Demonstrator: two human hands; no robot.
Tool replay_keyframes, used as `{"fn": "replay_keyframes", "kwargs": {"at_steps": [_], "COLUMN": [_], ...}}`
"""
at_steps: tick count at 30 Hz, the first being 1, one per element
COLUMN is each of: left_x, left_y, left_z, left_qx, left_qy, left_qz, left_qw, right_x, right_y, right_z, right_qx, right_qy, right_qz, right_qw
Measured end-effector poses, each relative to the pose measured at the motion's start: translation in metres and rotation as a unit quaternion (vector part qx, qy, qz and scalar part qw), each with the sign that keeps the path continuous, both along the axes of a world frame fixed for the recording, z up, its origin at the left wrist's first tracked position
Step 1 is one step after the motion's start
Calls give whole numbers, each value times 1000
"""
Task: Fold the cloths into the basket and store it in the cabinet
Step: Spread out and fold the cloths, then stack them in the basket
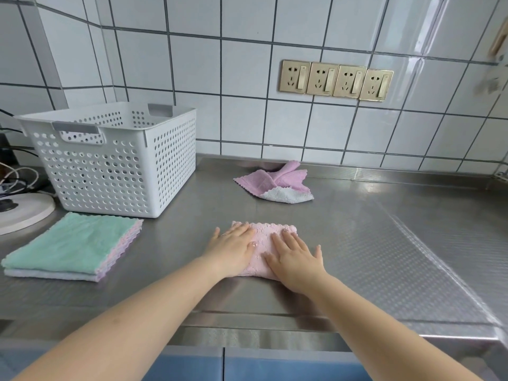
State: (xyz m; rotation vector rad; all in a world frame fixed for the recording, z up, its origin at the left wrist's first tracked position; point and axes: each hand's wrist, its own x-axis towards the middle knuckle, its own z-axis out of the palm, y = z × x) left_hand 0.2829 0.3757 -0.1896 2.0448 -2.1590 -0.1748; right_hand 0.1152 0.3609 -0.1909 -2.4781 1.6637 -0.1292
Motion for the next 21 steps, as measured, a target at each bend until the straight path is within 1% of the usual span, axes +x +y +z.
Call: {"fn": "replay_keyframes", "kwargs": {"at_steps": [3,6,8,9,10,12,14,16,19,21], "left_x": [0,10,16,17,16,9,3,0,0,4], "left_y": [4,12,21,25,28,30,27,25,27,30], "left_z": [3,8,12,14,18,23,28,31,34,38], "left_qx": [-9,-9,-13,-17,-19,-16,-26,-37,-39,-29], "left_qy": [22,26,10,19,48,159,281,386,532,599], "left_qz": [41,102,95,85,75,68,79,92,107,119], "left_qw": [999,994,995,996,996,985,956,917,839,791], "right_x": [0,-17,-29,-32,-33,-29,-25,-24,-22,-20], "right_y": [4,2,1,1,2,5,9,11,15,19], "right_z": [2,8,11,13,15,18,20,21,25,28], "right_qx": [7,5,3,10,20,41,48,39,35,62], "right_qy": [-15,-36,-34,-42,-57,-96,-134,-175,-237,-301], "right_qz": [-13,-62,-67,-63,-58,-54,-53,-46,-41,-53], "right_qw": [1000,997,997,997,996,993,988,983,970,950]}}
